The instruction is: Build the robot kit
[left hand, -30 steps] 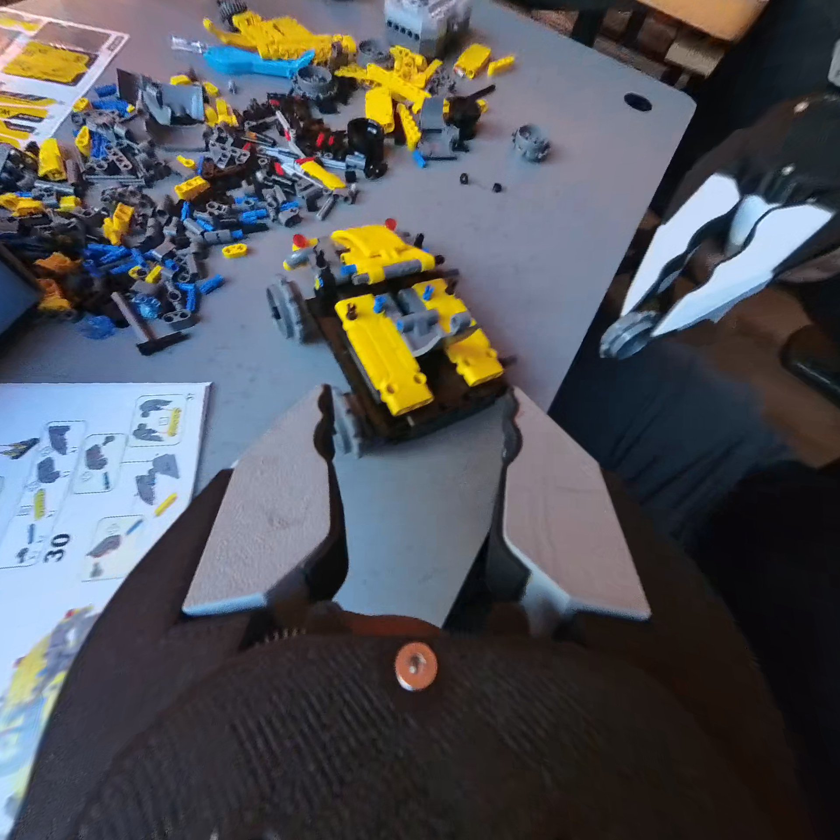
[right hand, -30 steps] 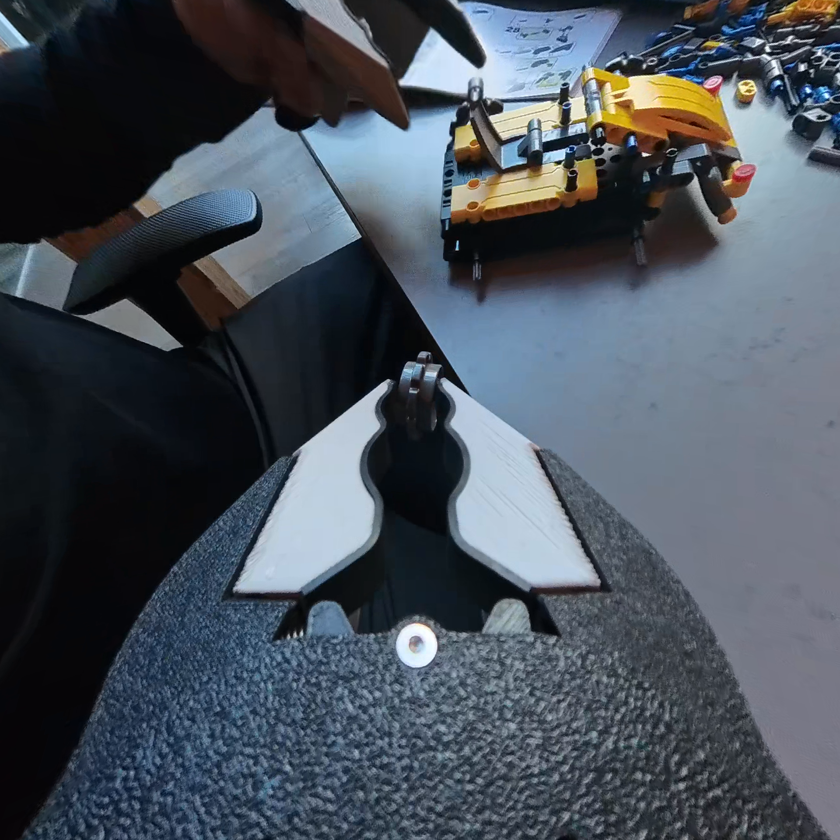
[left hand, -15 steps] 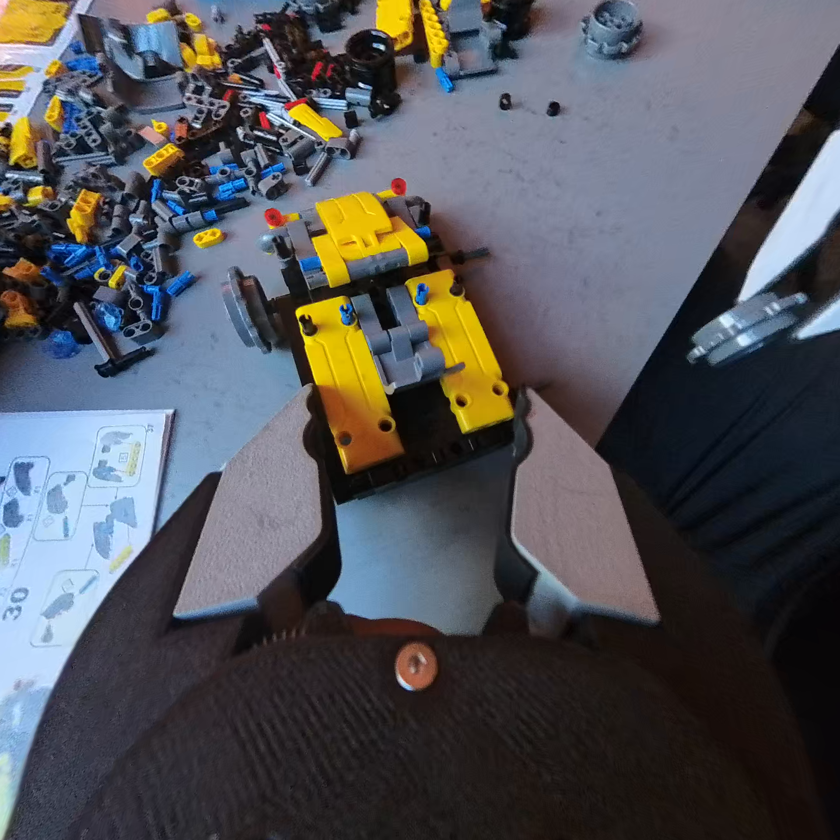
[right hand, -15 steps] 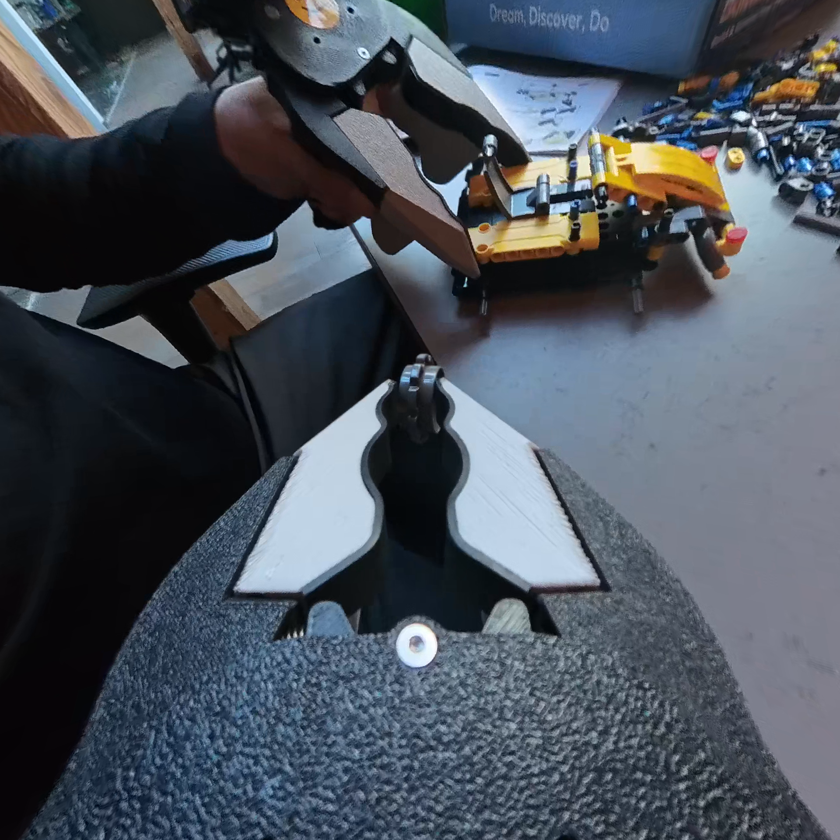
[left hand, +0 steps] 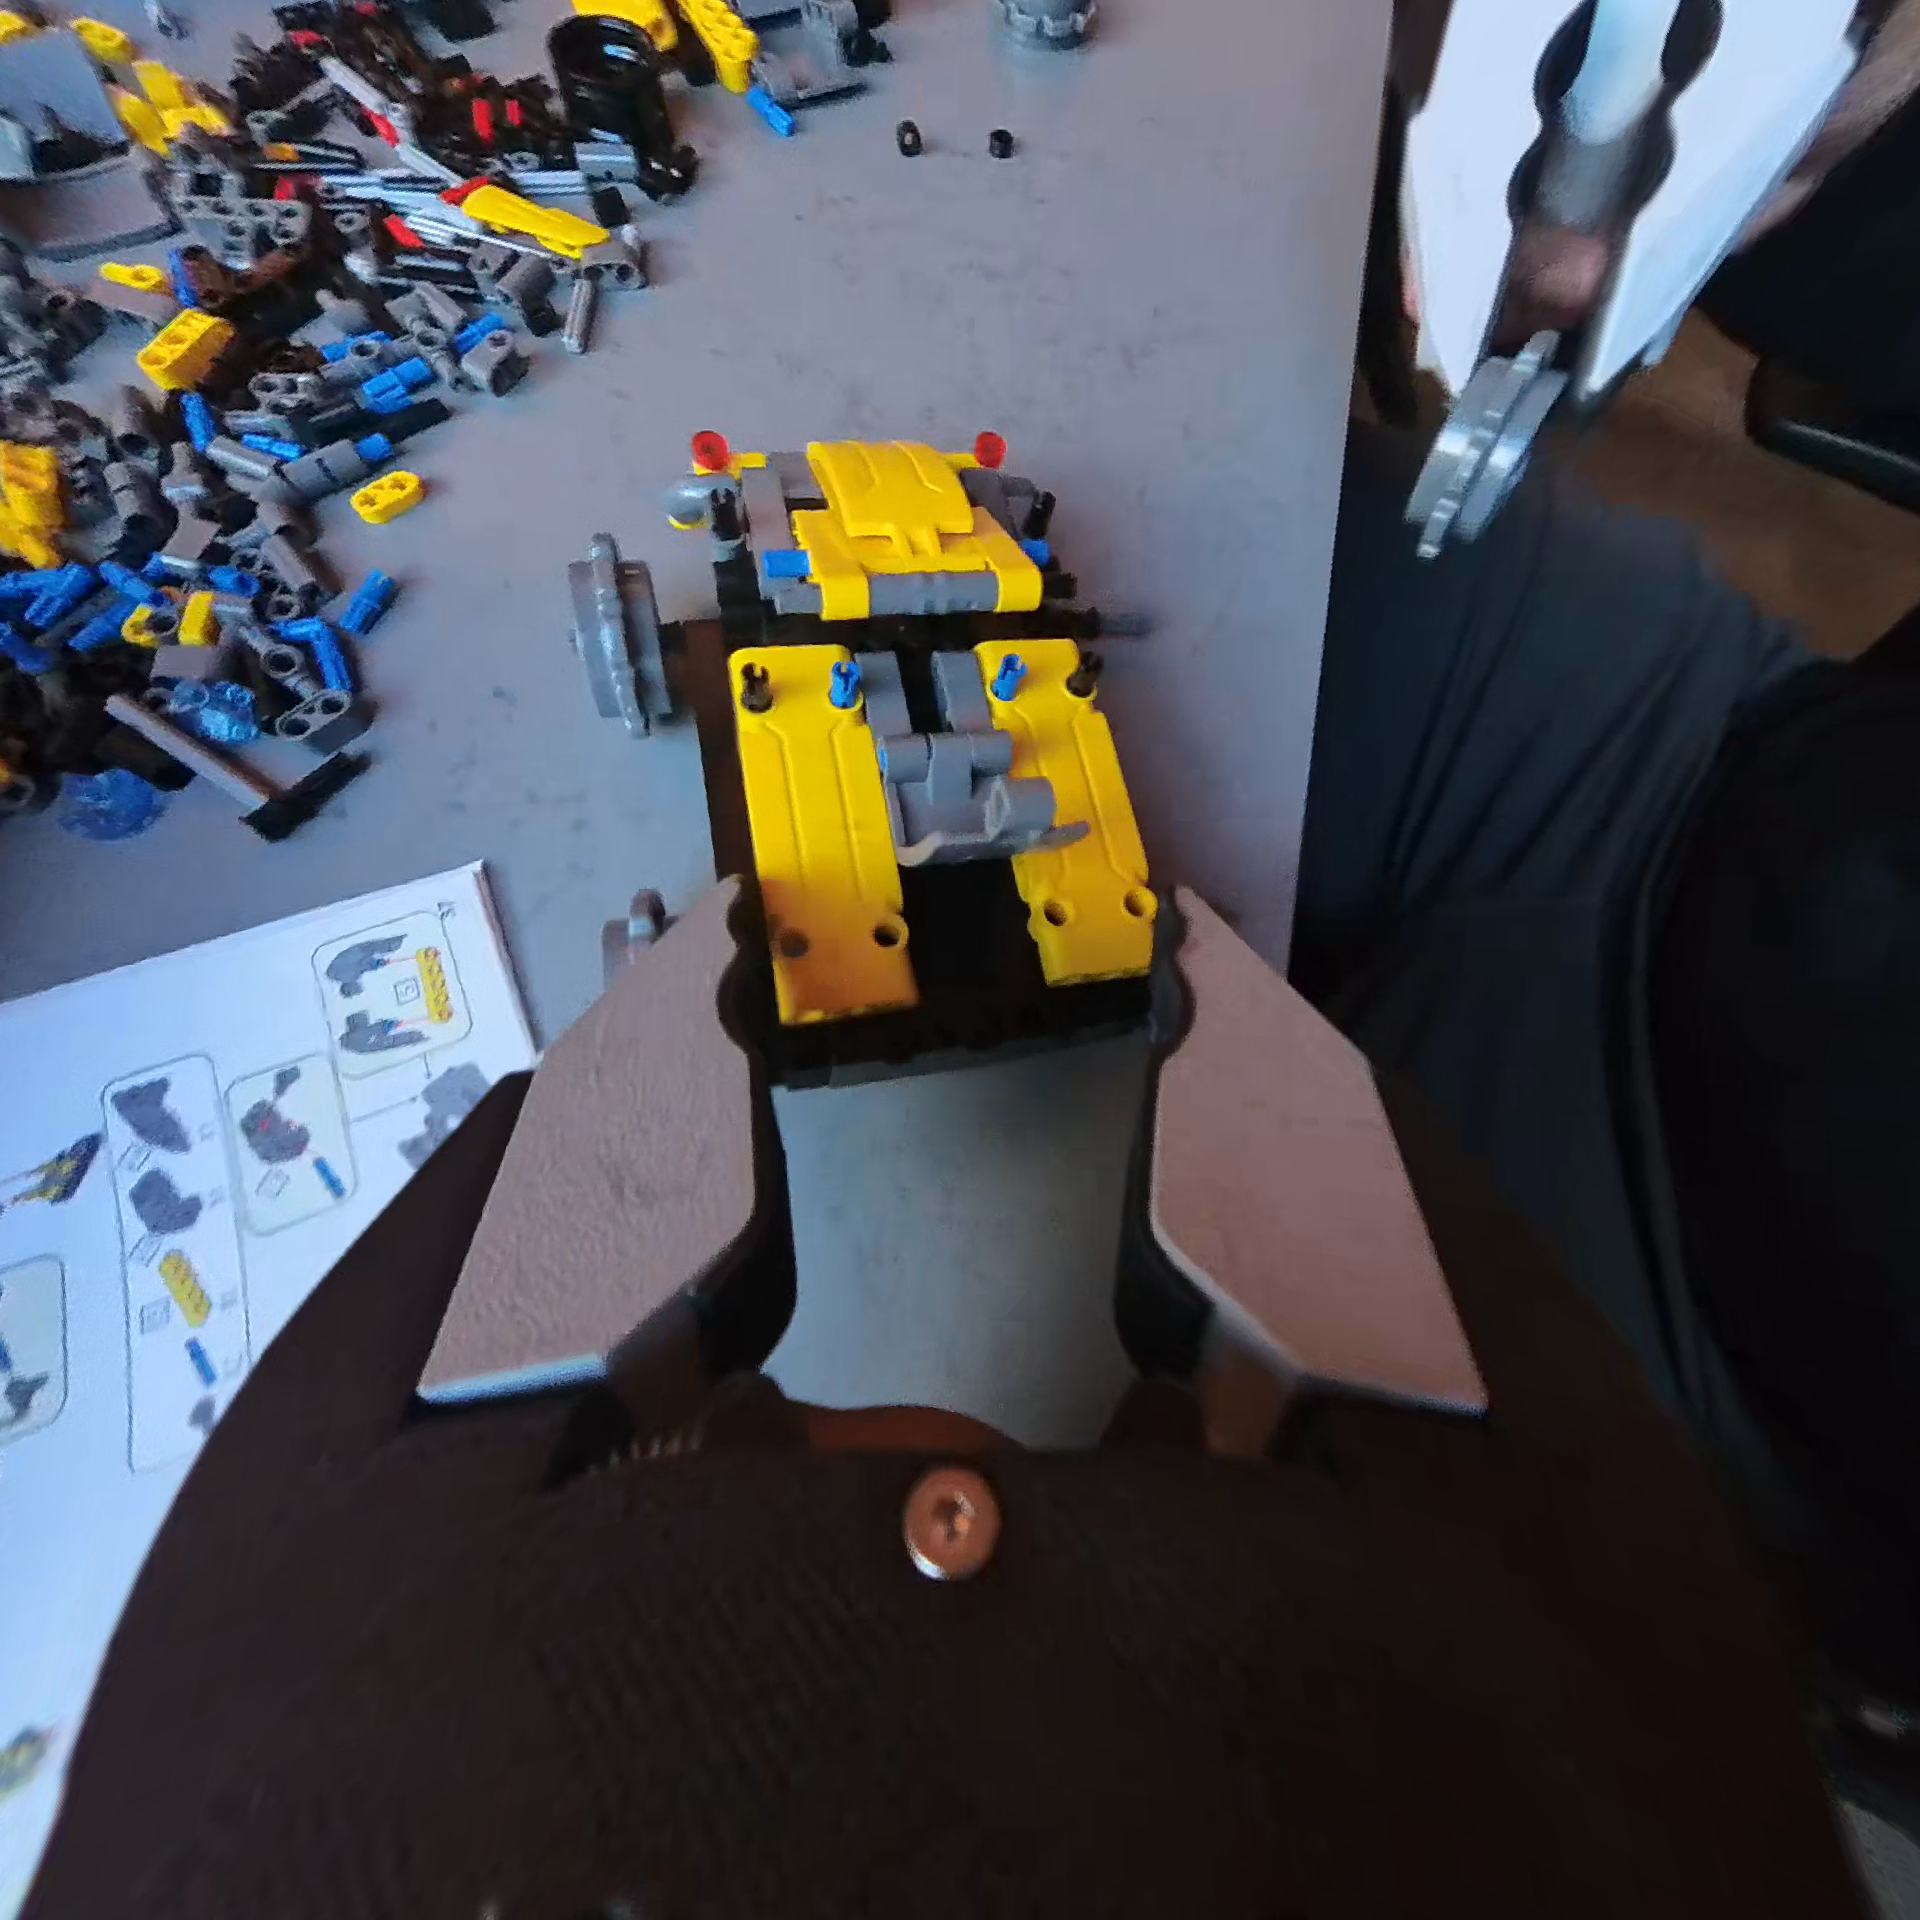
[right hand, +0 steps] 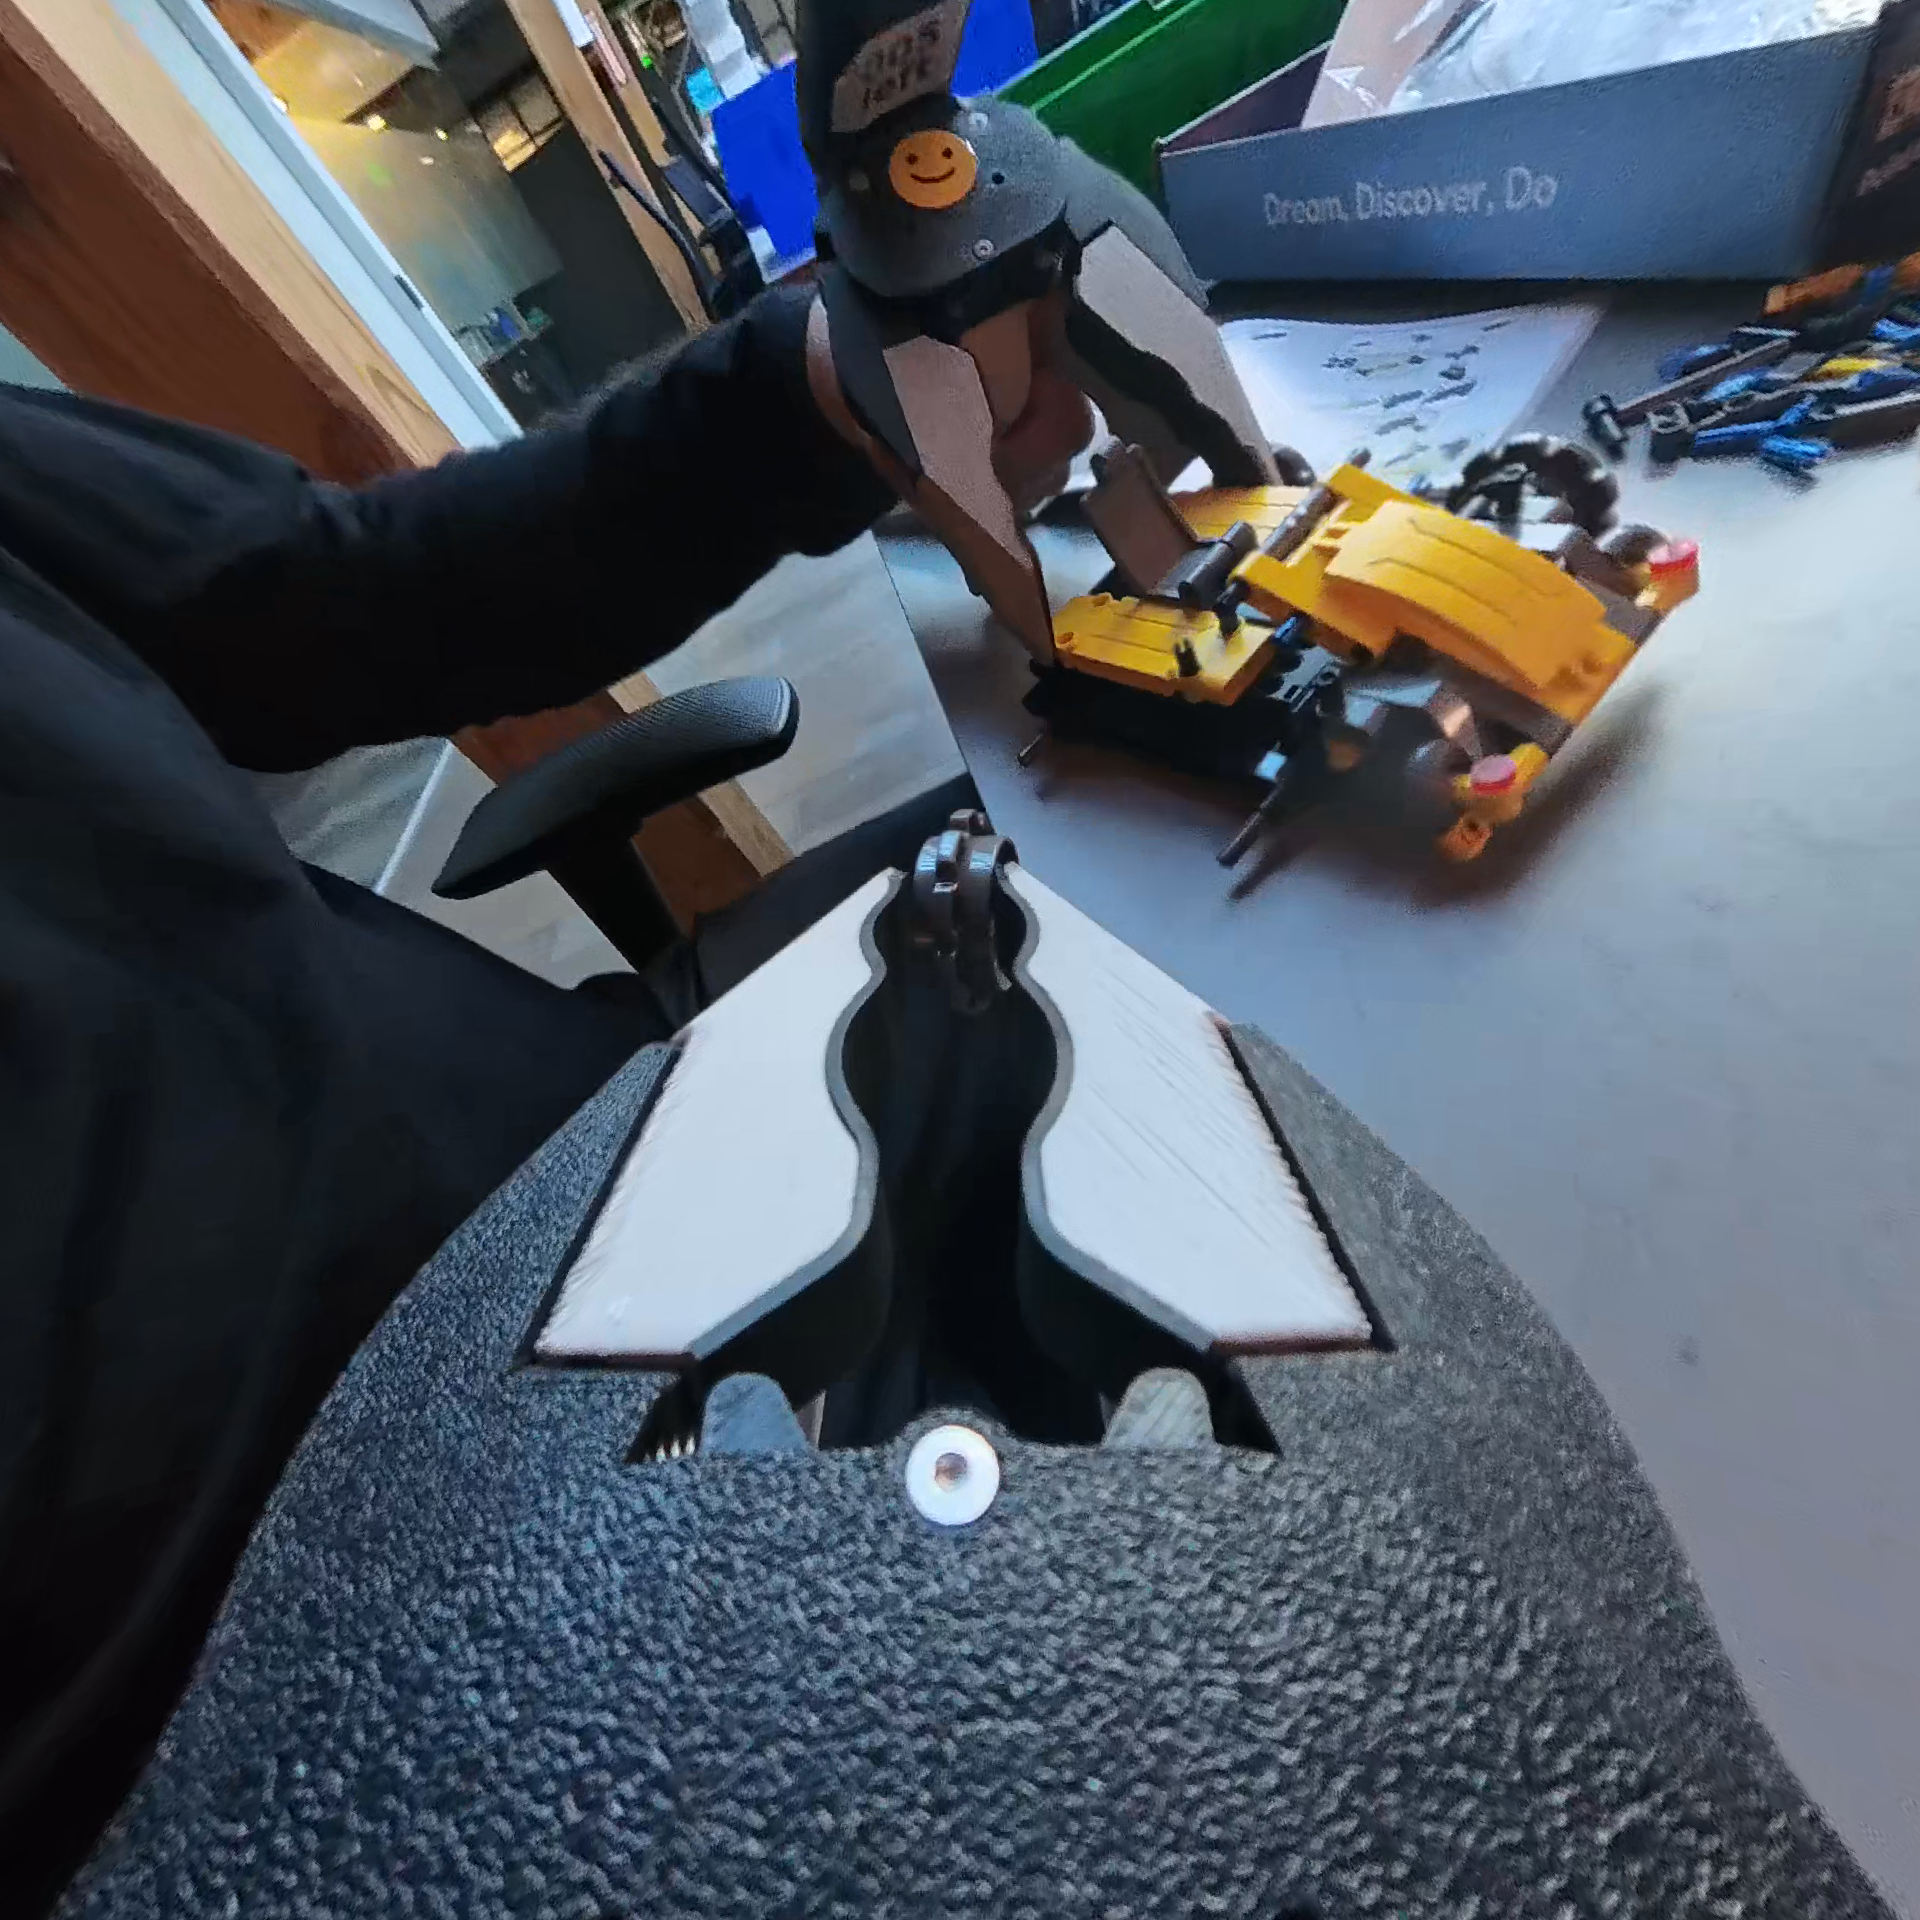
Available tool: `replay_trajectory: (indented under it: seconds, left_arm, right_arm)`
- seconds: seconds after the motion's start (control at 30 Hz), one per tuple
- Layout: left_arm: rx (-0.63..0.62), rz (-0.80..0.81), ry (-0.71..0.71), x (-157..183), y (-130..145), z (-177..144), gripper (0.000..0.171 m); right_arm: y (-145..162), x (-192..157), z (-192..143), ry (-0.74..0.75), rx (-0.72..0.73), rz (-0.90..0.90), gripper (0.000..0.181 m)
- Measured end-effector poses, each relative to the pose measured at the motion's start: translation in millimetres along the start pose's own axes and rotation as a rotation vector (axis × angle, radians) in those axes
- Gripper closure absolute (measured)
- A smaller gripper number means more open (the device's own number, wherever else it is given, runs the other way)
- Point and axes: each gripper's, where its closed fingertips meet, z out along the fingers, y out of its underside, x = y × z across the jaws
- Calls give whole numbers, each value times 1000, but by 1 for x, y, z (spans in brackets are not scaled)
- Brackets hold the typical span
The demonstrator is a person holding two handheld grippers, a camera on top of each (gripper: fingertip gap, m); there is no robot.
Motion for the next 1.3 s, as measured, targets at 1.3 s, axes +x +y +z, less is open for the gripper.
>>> replay_trajectory:
  seconds: [1.3]
  left_arm:
    - [396,-284,91,112,-8,-13,159]
  right_arm:
    - [-17,-46,83,-449,-45,203,166]
